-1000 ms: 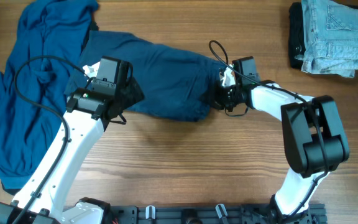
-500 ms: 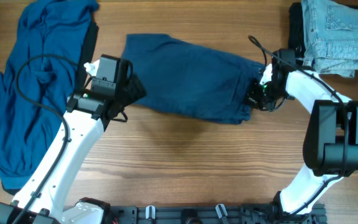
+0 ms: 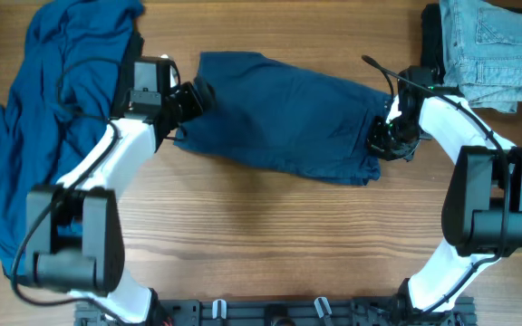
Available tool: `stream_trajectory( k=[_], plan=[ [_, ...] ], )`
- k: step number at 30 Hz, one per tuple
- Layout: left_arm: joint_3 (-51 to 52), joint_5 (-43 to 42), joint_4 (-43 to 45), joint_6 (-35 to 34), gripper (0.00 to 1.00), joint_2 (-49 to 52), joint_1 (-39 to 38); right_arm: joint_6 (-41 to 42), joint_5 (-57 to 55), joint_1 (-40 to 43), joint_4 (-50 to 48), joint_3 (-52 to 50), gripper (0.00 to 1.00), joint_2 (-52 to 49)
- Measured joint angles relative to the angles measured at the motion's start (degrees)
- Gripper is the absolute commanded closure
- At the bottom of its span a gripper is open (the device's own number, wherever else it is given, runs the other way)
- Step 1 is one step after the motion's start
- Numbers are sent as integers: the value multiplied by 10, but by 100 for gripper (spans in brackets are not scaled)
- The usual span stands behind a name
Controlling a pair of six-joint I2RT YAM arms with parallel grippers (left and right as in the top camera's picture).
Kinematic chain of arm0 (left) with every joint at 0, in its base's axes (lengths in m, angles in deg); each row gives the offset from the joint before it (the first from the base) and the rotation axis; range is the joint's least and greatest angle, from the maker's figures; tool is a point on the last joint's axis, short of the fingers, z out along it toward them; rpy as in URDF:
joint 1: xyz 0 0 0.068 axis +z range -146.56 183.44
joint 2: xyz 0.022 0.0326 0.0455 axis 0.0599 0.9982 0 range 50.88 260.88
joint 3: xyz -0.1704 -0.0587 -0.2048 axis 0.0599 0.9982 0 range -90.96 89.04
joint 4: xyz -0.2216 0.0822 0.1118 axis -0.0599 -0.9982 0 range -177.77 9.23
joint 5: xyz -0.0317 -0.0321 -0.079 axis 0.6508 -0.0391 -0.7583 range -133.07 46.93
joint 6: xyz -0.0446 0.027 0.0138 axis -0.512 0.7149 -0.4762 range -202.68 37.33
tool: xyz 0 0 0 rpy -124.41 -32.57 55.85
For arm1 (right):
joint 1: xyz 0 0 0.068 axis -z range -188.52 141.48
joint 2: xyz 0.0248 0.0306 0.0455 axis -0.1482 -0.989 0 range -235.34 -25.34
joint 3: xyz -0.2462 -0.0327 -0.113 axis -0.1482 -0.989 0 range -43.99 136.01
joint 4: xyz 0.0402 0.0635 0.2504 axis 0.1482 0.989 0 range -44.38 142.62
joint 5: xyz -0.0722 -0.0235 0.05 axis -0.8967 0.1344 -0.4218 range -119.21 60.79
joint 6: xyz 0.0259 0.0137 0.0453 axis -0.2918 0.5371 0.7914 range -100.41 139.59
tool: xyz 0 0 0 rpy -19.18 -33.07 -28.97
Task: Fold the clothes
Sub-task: 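Hold both ends and stretch the pants flat between the grippers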
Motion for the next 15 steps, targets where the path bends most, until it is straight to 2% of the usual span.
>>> stream_trajectory(
  k=[5, 15],
  plan=[
    [0, -5, 3, 22, 0, 39, 0, -1, 4, 0, 4, 0, 96, 0],
    [0, 67, 3, 67, 0, 76, 2, -1, 5, 0, 4, 0, 96, 0]
  ],
)
